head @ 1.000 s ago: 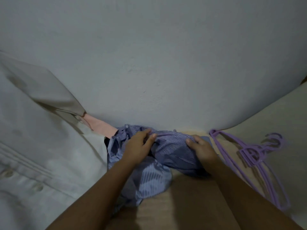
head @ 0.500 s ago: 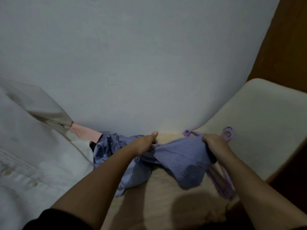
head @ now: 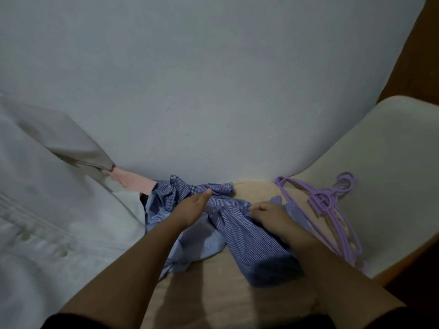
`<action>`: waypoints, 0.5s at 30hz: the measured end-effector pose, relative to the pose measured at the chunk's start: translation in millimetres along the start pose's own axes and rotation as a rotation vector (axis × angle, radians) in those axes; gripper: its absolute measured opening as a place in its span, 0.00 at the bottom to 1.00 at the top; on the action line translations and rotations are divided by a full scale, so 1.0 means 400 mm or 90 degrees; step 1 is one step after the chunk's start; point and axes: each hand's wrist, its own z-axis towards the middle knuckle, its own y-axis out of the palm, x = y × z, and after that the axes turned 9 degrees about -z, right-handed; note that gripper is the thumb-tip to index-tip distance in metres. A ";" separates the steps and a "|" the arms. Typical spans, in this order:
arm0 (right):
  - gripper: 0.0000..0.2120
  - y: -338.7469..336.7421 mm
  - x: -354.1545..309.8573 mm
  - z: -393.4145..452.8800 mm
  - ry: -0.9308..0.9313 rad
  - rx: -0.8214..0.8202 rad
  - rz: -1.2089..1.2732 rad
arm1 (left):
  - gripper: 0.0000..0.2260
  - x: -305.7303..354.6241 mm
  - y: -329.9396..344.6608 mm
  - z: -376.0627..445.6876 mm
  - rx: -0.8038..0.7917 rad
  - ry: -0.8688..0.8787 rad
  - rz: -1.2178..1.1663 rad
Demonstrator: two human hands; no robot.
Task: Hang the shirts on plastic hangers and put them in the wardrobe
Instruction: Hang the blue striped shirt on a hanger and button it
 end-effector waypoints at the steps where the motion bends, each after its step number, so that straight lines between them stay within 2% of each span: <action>1: 0.10 0.017 -0.005 0.021 0.003 -0.011 0.014 | 0.29 -0.005 -0.002 0.014 -0.001 -0.003 -0.010; 3: 0.10 0.048 -0.012 0.073 0.014 -0.036 0.023 | 0.30 -0.019 -0.006 0.041 -0.003 -0.004 -0.037; 8: 0.18 0.108 -0.027 0.196 0.017 -0.093 0.023 | 0.40 -0.063 -0.019 0.110 0.012 -0.012 -0.111; 12: 0.18 0.143 -0.040 0.264 0.053 -0.140 0.108 | 0.35 -0.083 -0.025 0.155 0.027 -0.033 -0.155; 15: 0.26 0.162 -0.052 0.285 0.101 -0.166 0.145 | 0.29 -0.094 -0.022 0.177 0.035 -0.034 -0.160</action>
